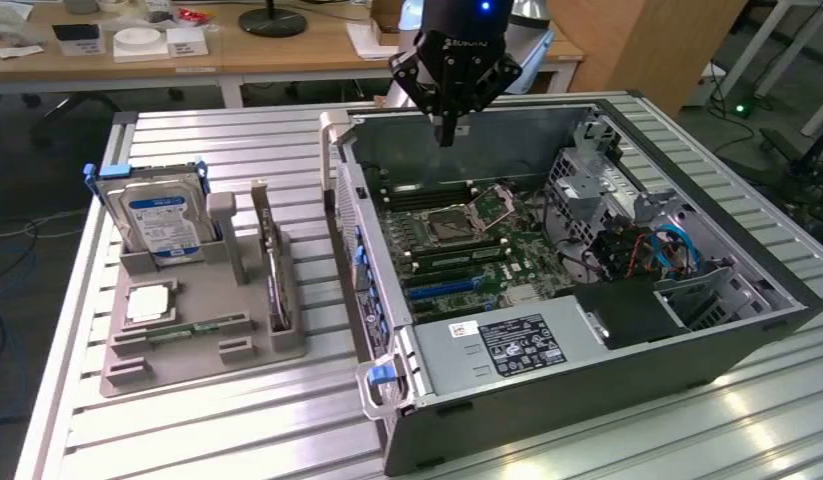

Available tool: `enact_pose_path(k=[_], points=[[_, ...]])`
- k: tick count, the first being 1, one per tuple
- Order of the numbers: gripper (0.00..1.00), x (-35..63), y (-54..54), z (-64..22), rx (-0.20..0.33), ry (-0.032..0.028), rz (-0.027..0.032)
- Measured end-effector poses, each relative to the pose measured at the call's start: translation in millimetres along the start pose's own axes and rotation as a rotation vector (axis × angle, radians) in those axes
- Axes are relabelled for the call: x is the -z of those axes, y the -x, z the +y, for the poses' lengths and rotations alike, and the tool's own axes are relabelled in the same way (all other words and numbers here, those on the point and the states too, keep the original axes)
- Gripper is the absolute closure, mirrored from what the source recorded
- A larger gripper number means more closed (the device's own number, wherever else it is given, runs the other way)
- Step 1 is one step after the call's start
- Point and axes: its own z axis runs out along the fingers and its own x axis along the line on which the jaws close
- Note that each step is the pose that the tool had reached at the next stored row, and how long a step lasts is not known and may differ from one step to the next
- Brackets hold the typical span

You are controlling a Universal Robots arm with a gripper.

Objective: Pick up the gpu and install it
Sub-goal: 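Reach for the gpu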

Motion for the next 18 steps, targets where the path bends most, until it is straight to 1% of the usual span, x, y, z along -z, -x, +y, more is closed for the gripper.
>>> enact_pose_path(k=[18], points=[[0.9,0.4,-15.1,-1.1,0.0,0.0,0.0]])
